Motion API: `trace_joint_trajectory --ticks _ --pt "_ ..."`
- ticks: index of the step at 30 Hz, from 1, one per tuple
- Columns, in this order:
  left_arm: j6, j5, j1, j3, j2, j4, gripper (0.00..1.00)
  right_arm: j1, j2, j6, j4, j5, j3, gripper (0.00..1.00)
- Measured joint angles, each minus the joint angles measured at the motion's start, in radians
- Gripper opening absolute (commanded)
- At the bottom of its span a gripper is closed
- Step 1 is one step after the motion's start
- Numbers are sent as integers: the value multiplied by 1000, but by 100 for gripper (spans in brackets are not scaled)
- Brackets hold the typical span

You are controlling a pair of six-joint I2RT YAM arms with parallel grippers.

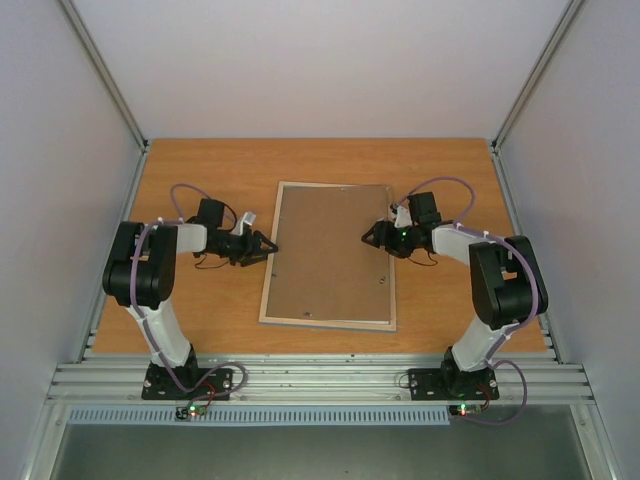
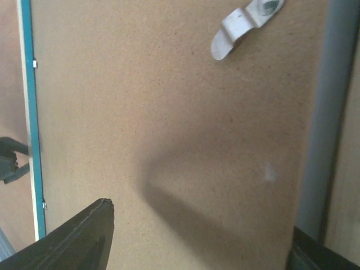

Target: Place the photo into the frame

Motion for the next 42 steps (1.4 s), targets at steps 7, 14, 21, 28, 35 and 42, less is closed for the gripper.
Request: trace_joint_trajectory --ticks 7,14,21,28,35,42 --pt "1 -9 2 -1 -6 0 52 5 -45 -56 -166 90 69 88" --pt "6 -54 13 -13 -34 0 54 -2 -92 -126 -266 144 127 74" --pt "29 -112 14 -16 -64 -17 56 -10 -115 -265 -342 68 168 47" --pt "147 -224 -12 -8 -155 -122 64 18 -84 -391 -440 -72 188 39" --pt "436 -314 -164 35 -328 -294 76 84 -13 -444 -473 -149 152 32" --pt "784 -426 -381 11 -498 -504 78 82 110 -484 -508 -148 157 30"
